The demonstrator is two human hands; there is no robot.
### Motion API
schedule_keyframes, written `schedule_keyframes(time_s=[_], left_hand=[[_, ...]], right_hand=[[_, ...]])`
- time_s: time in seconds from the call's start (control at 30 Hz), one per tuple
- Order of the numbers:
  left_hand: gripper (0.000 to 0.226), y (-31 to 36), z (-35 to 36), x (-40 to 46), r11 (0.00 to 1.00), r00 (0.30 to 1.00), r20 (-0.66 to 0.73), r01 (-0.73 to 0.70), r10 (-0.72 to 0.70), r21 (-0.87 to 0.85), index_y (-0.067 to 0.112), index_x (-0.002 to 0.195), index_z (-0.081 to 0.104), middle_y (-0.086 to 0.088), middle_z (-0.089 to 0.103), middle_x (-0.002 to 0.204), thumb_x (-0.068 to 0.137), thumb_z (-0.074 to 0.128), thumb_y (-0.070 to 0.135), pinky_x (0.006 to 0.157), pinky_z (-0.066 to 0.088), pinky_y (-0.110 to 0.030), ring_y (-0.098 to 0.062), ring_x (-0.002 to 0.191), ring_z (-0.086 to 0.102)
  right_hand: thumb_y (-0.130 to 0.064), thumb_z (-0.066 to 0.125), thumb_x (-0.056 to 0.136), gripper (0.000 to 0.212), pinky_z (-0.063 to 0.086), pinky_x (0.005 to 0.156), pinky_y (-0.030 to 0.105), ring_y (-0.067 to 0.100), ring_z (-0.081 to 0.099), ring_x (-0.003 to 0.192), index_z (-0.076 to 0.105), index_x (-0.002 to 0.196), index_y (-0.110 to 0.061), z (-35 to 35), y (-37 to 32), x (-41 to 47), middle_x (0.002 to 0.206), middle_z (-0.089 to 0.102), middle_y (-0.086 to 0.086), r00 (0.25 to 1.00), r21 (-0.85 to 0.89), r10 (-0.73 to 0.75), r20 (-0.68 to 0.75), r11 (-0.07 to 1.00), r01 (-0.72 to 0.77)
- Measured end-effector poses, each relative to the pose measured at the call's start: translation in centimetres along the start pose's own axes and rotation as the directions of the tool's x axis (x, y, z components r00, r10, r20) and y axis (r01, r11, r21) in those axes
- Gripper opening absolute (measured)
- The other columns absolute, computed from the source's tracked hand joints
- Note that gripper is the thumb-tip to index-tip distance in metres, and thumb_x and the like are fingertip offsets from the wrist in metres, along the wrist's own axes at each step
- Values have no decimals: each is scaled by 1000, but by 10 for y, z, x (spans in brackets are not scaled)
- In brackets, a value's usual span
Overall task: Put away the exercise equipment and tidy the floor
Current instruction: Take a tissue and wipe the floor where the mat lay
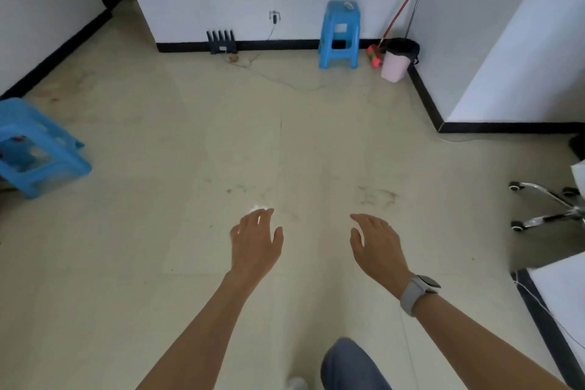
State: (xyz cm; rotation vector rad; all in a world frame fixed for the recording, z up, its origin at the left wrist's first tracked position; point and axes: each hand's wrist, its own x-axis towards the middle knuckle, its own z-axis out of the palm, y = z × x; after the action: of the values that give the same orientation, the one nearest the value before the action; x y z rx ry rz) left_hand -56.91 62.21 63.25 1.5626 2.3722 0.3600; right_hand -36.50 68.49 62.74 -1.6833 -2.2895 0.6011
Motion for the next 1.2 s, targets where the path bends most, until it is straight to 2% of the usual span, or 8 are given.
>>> schedule_keyframes(time_s=[0.1, 0.37, 0.53, 0.67, 0.8, 0.97, 1.1, 1.2], left_hand=[[45, 14, 15, 91, 999, 998, 55, -37, 37, -5, 18, 137, 40, 0, 44, 142, 94, 42, 32, 109, 30, -38, -20, 133, 37], [44, 74, 22, 378, 998, 990, 130, -56, 54, 13, 21, 138, 38, 2, 41, 143, 95, 39, 32, 110, 26, -36, -18, 133, 35], [41, 127, -19, 547, 994, 994, 16, -108, 109, -11, 21, 135, 42, 3, 47, 139, 95, 42, 29, 109, 23, -35, -17, 131, 38], [41, 125, -16, 647, 999, 997, 60, -40, 41, -28, 22, 135, 42, 4, 46, 139, 95, 42, 30, 109, 23, -34, -16, 131, 38], [43, 112, 0, 774, 999, 992, 119, 40, -36, -35, 20, 137, 40, 0, 43, 142, 96, 41, 31, 108, 27, -36, -20, 132, 38], [43, 119, -16, 966, 998, 994, 102, 38, -32, -57, 19, 136, 41, -2, 44, 142, 95, 42, 30, 106, 29, -37, -22, 131, 39], [43, 147, -49, 1121, 999, 998, 62, -2, 5, -43, 16, 135, 43, -5, 45, 141, 94, 45, 29, 105, 30, -40, -26, 130, 40], [44, 177, -59, 1213, 997, 996, 64, -64, 68, -52, 15, 135, 44, -6, 47, 139, 93, 46, 28, 105, 30, -41, -27, 129, 41]], right_hand=[[-17, 46, 92, 35, 39, 102, 40, 29, 49, 122, 53, 126, -11, 2, 14, 85, 128, 57, 11, 998, 21, 63, 14, 998, -63], [-19, 43, 93, 36, 37, 99, 37, 29, 49, 121, 50, 128, -14, -7, 48, 367, 130, 56, 7, 993, 23, 111, 47, 993, -112], [-20, 41, 94, 37, 34, 102, 35, 25, 48, 123, 48, 130, -15, -48, 41, 541, 132, 56, 5, 997, -1, 60, 44, 998, -60], [-24, 38, 94, 38, 36, 101, 34, 24, 51, 121, 50, 129, -15, -49, 36, 661, 130, 58, 4, 998, -12, 17, 56, 1000, -16], [-24, 39, 95, 38, 35, 102, 33, 23, 50, 122, 46, 132, -18, -29, 42, 791, 133, 55, 2, 990, -84, -18, 138, 996, 30], [-25, 35, 96, 39, 34, 103, 34, 23, 46, 125, 41, 135, -19, -31, 22, 977, 138, 50, 2, 983, -104, 41, 180, 994, -22], [-22, 38, 95, 39, 35, 102, 36, 26, 48, 122, 45, 133, -16, -59, 8, 1111, 134, 53, 5, 993, -84, 11, 119, 996, -1], [-24, 36, 90, 42, 38, 99, 38, 29, 53, 117, 52, 127, -12, -76, 18, 1190, 127, 59, 9, 997, -43, 62, 44, 997, -60]])
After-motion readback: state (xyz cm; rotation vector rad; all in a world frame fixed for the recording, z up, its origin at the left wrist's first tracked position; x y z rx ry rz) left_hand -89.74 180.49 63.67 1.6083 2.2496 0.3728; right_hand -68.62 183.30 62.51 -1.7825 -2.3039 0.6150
